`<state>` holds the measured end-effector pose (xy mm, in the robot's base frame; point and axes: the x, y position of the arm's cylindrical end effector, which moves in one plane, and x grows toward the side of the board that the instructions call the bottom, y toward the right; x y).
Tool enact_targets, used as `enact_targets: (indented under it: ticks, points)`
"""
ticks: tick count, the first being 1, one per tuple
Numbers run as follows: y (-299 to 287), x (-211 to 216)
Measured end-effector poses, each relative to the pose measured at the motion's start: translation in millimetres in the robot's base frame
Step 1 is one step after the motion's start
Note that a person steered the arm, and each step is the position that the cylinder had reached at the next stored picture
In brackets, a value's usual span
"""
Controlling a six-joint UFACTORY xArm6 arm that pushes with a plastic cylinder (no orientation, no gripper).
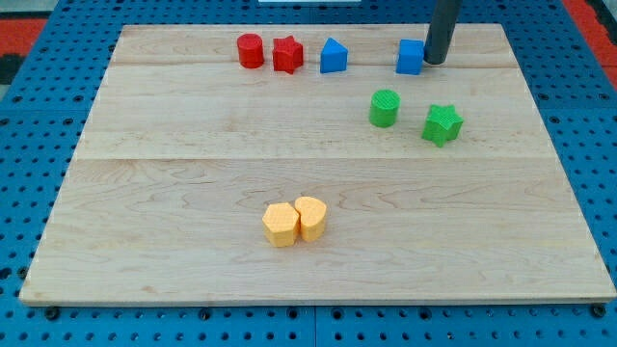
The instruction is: Push the green circle towards the center of the board
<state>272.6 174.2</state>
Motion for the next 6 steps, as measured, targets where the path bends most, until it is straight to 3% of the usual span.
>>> enact_targets:
  ticks: [1,2,4,6]
  points:
    - [46,57]
    - [20,85]
    - [-76,82]
    - [-111,109]
